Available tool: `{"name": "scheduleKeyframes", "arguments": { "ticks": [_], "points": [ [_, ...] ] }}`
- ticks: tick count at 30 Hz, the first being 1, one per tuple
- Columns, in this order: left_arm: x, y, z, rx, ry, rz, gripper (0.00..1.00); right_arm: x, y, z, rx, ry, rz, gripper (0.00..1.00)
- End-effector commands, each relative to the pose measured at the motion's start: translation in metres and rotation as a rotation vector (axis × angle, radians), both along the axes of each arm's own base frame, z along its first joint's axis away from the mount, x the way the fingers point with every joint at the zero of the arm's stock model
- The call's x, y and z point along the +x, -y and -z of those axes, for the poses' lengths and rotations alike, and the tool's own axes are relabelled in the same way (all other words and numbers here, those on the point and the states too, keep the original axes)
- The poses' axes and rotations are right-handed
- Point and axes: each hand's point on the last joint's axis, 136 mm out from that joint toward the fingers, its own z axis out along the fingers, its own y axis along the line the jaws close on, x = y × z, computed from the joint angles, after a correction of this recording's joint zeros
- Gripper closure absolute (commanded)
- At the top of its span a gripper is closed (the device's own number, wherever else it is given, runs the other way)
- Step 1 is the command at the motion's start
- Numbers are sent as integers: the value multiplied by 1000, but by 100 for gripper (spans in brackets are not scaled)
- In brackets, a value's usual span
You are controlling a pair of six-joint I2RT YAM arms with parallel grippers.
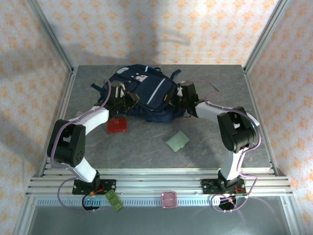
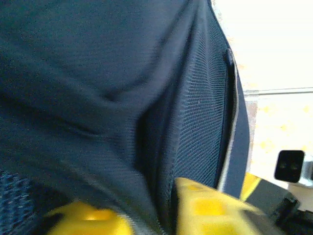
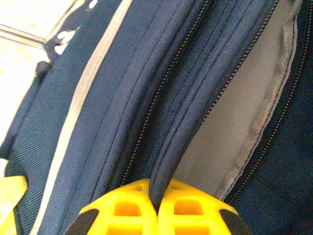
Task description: Pack the student bag
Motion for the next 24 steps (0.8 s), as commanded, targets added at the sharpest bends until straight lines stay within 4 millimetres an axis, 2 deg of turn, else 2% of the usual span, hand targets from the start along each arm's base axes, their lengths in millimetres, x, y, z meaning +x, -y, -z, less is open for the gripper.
{"name": "scheduleKeyframes", "arguments": {
  "ticks": [1,2,4,8,19,21,24],
  "points": [
    [8,-8,-22,75,71,-15,48,0,-19,-99,202,176,-44,100],
    [3,-6,-24,64,73,-19,45,-1,-20,-114,225,198,-38,100],
    [-9,2,-28,51,87,-23,39,-2,-23,-130,249,214,-33,100],
    [-33,21,-25,81,91,-31,34,-10,-32,-145,302,225,-48,100],
    [-35,32,-20,-11,110,-185,25,-19,-40,-148,339,220,-60,100],
    [-36,29,-15,-17,103,-229,20,-20,-40,-149,345,223,-62,100],
    [-34,18,-17,-46,134,-310,19,-26,-43,-146,363,210,-74,100]
  ]
}}
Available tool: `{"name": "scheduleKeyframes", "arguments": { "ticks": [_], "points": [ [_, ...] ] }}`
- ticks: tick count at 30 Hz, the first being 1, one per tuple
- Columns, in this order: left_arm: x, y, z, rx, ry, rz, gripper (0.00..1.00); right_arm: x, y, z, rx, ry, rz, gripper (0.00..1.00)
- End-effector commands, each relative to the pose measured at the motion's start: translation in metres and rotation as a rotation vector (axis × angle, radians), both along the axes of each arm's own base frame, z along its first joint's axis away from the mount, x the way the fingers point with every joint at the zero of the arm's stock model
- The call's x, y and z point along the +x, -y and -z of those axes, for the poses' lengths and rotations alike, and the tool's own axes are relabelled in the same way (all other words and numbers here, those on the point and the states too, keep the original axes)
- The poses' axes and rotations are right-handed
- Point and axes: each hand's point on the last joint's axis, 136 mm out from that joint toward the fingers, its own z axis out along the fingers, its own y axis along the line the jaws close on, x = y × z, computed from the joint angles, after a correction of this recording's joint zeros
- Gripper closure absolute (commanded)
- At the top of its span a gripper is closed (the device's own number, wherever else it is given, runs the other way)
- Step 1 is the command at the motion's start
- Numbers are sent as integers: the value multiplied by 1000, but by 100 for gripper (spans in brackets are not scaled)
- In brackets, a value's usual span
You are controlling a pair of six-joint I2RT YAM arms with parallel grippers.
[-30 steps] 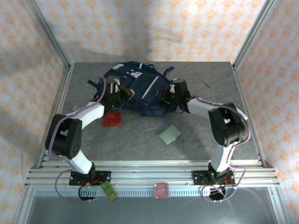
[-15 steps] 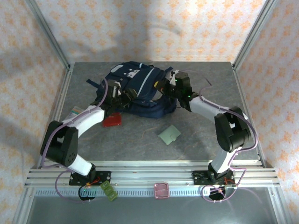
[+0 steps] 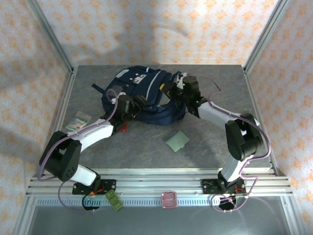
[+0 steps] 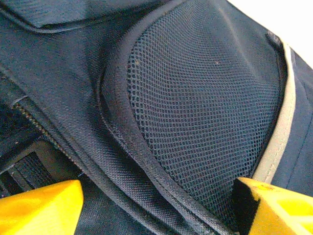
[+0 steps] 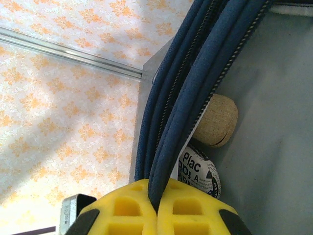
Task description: Pack the student bag
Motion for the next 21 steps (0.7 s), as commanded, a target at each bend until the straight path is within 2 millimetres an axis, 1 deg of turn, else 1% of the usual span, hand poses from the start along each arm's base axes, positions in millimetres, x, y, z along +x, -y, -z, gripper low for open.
{"name": "scheduleKeyframes", "arguments": {
  "ticks": [1,2,4,7,8,9,10,12,13,14,15,16,17,19,21],
  "points": [
    [7,-5,-17,-74,82,-104,17,-21,-20,-50,114,122,-80,100],
    [8,-6,-20,-85,90,-120,13,-24,-21,-48,112,118,-83,100],
    [12,-5,-28,-102,116,-128,13,-30,-25,-43,110,104,-97,100],
    [20,1,-32,-89,116,-116,14,-38,-26,-37,104,95,-106,100],
    [21,3,-30,-90,108,-109,17,-41,-26,-36,104,93,-109,100],
    [25,8,-33,-103,119,-93,25,-43,-25,-34,102,90,-111,100],
    [26,11,-34,-109,126,-80,37,-46,-25,-33,102,88,-115,100],
    [28,13,-36,-107,137,-73,52,-51,-25,-33,99,88,-120,100],
    [29,12,-37,-100,139,-73,64,-52,-24,-33,96,89,-119,100],
    [30,11,-39,-96,152,-70,73,-53,-24,-34,95,90,-120,100],
    [30,10,-42,-91,167,-66,80,-54,-23,-35,93,93,-123,100],
    [31,8,-45,-94,178,-65,91,-55,-23,-35,89,93,-124,100],
    [33,7,-47,-99,191,-59,99,-56,-23,-35,84,93,-126,100],
    [35,2,-51,-117,195,-44,100,-57,-23,-34,63,94,-135,100],
    [36,-4,-57,-138,207,-44,100,-54,-18,-28,4,88,-113,100]
  ]
}}
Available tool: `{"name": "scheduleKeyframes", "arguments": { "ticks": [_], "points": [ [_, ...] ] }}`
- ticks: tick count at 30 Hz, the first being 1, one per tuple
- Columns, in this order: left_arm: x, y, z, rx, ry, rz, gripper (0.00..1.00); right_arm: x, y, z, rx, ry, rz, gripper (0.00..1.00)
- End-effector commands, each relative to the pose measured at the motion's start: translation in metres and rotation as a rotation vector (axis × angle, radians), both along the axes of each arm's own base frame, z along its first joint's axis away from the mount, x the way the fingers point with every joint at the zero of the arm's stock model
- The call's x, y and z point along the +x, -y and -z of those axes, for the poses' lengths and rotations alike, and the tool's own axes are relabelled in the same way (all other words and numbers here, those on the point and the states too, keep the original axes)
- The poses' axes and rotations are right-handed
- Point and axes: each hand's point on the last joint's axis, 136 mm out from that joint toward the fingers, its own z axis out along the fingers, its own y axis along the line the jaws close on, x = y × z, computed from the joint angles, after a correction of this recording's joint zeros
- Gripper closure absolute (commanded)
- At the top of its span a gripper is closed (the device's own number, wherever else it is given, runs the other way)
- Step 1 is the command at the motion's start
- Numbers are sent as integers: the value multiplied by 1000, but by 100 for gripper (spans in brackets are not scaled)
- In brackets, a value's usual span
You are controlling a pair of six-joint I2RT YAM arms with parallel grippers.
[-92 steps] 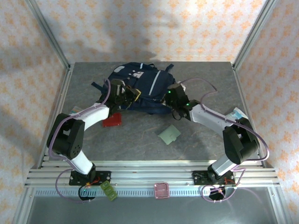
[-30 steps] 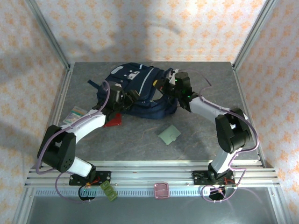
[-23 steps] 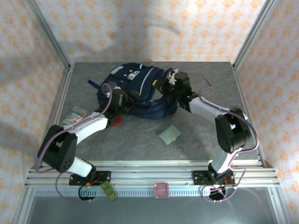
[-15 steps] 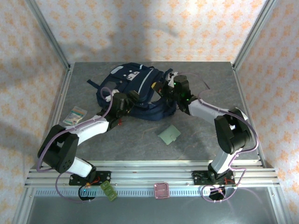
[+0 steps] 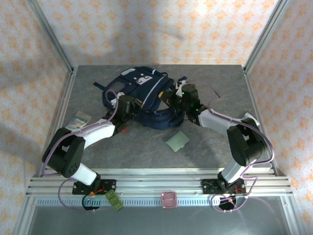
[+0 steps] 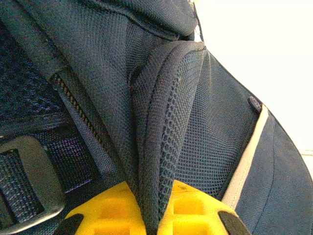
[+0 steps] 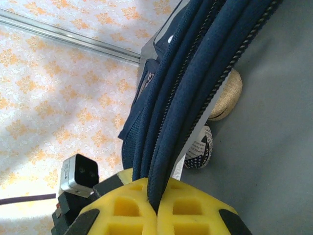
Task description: Pack the student bag
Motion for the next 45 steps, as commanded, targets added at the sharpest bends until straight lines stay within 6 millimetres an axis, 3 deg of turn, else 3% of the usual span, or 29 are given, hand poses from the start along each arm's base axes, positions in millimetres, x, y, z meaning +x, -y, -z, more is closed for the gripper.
{"name": "scheduleKeyframes", "arguments": {
  "ticks": [1,4,7,12,16,20,25,33,38,42,45],
  "points": [
    [17,1,-57,-59,186,38,100,-14,-10,-41,-27,100,-68,96],
    [16,-1,-69,-101,198,65,100,-3,6,-24,-207,70,-6,67],
    [17,-1,-77,-144,199,93,100,-1,22,-13,-362,56,24,56],
    [20,1,-87,-175,207,120,100,-24,43,-2,-482,97,17,55],
    [23,2,-91,-199,208,142,100,-51,39,-1,-483,184,-63,49],
    [23,4,-91,-196,198,159,100,-63,30,0,-565,279,-107,47],
    [21,3,-93,-204,199,172,100,-60,9,6,-616,343,-177,51],
    [21,6,-98,-211,198,199,100,-46,-25,16,-696,400,-251,47],
    [21,9,-96,-219,191,213,100,-37,-33,18,-723,403,-269,47],
    [22,10,-95,-229,189,216,100,-34,-37,24,-754,387,-305,56],
    [24,9,-96,-233,191,215,100,-35,-37,32,-775,369,-328,55]
  ]
}}
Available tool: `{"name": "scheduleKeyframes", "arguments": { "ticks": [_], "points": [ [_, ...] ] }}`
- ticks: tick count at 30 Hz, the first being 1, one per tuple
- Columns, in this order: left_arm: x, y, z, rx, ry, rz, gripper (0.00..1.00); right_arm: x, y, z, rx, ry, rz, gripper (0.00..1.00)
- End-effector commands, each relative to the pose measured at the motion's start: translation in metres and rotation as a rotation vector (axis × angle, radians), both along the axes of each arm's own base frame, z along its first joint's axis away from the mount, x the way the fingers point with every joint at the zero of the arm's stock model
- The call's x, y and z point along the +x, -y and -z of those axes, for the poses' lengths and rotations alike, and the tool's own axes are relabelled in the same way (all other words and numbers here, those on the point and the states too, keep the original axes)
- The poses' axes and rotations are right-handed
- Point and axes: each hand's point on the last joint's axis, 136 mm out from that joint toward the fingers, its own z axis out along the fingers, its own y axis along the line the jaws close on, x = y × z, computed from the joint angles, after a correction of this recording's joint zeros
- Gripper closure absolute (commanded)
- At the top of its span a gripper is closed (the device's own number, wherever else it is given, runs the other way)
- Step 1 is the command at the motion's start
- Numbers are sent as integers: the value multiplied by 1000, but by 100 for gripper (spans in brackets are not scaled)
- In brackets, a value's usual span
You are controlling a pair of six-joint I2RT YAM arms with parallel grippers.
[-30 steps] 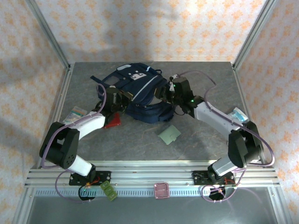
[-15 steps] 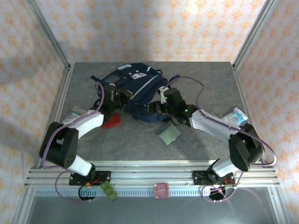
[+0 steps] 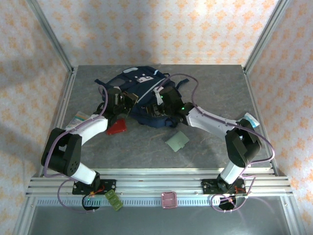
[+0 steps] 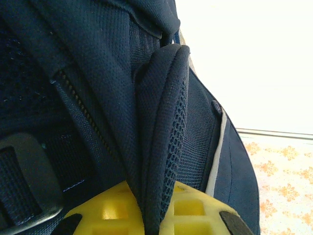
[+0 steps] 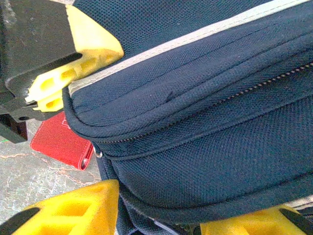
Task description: Pack the student bag
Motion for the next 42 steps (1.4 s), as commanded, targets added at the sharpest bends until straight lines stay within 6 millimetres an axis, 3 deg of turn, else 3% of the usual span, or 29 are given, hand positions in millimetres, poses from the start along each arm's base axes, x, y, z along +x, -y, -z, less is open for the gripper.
{"name": "scheduleKeyframes", "arguments": {
  "ticks": [1,7,17,21,23,30,36,42],
  "points": [
    [13,19,-73,-93,202,80,100,6,3,6,-55,8,2,55],
    [17,19,-78,-101,211,82,100,2,5,19,-92,-22,-13,51],
    [19,10,-83,-109,220,70,100,-17,-6,-2,5,-16,-109,52],
    [18,10,-82,-110,219,76,100,-16,-8,2,-12,-31,-122,64],
    [18,9,-83,-111,222,76,100,-14,-9,5,-17,-39,-115,77],
    [17,7,-82,-95,220,76,100,-7,0,-1,-34,-26,-50,97],
    [13,1,-68,6,196,92,100,-5,28,7,-18,-127,39,100],
    [8,-1,-49,172,157,143,100,-12,31,9,-22,-218,62,100]
  ]
}}
